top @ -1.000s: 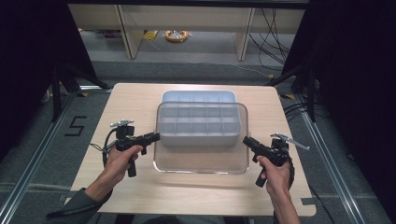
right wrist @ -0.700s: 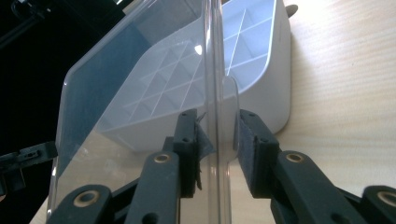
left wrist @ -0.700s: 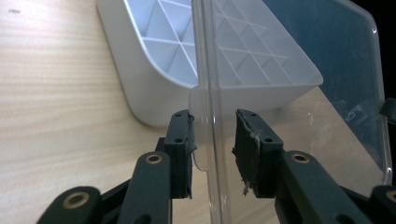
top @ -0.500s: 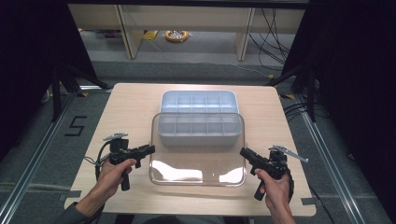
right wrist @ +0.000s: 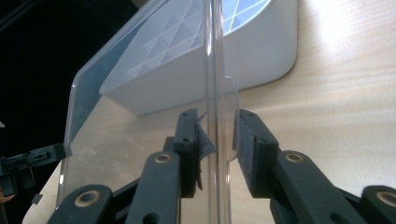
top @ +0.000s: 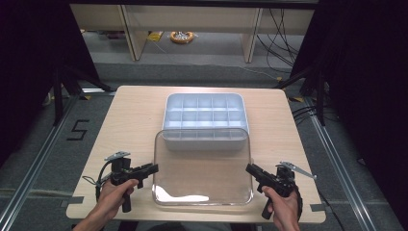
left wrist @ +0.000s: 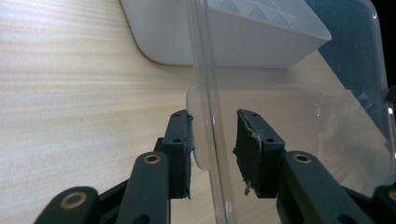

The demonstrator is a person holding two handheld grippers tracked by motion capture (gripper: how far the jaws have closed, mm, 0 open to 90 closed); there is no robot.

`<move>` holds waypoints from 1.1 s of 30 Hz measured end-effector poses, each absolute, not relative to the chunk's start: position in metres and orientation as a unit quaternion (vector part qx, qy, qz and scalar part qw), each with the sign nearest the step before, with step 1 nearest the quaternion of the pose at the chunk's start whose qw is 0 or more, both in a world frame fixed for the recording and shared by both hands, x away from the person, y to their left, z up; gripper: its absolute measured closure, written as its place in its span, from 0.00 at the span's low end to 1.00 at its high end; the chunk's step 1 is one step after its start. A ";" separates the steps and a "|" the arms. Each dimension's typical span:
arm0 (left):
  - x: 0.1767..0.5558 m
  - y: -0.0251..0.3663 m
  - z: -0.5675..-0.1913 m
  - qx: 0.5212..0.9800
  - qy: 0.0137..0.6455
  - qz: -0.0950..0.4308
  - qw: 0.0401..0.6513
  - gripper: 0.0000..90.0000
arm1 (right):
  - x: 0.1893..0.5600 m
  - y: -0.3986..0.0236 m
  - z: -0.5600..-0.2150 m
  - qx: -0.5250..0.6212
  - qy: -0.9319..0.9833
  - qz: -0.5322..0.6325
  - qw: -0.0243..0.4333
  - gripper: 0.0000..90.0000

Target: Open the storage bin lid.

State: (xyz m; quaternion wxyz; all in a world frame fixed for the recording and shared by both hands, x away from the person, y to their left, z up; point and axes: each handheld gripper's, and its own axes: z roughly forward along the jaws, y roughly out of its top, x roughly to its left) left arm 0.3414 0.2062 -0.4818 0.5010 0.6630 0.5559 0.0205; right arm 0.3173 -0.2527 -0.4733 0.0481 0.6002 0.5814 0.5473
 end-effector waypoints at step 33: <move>0.313 0.203 -0.505 0.686 0.551 -0.015 0.475 0.72 | 0.287 -0.261 -0.496 0.622 0.582 0.523 0.020 0.79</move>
